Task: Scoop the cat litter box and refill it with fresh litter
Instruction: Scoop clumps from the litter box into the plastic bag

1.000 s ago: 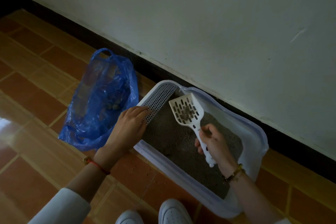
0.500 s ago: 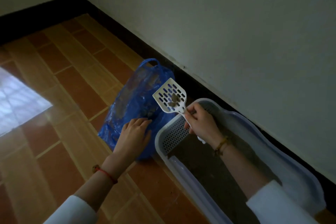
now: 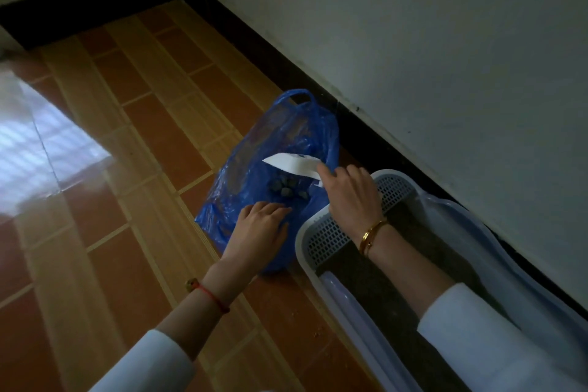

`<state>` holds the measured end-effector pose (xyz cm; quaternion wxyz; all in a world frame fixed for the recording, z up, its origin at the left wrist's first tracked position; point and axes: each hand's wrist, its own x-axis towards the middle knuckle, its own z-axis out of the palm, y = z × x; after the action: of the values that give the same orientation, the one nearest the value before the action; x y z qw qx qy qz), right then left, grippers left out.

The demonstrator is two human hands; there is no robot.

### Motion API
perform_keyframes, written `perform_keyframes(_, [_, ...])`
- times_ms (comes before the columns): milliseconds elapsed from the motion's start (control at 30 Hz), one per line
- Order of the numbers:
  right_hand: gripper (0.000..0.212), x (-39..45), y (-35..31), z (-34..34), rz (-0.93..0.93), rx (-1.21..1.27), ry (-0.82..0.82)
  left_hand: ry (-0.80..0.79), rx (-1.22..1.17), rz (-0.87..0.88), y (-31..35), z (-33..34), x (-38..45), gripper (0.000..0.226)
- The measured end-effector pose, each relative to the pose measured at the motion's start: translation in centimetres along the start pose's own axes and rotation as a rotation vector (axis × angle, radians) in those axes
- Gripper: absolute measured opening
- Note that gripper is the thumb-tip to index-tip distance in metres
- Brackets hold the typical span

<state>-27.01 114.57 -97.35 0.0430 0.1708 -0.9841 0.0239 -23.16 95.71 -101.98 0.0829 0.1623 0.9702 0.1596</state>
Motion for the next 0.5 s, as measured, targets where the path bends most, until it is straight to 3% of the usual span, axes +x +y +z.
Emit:
perform_keyframes(133, [0.029,-1.0,0.8,-0.9,0.123,0.197,0.058,0.028,-0.019,0.043,0.6,-0.2,0.0,0.04])
perform_keyframes(233, [0.007,-3.1,1.9,-2.1,0.407,0.589,0.018,0.048,-0.042,0.12,1.8,-0.5,0.4,0.041])
perform_keyframes(367, [0.012,-9.2,3.3,-3.3,0.775,1.04,-0.074,0.042,-0.081,0.259,3.7,-0.5,1.1,0.044])
perform_keyframes(500, [0.007,-16.9,4.4,-4.0,1.084,1.187,-0.117,0.024,-0.088,0.362,6.1,0.1,1.7,0.042])
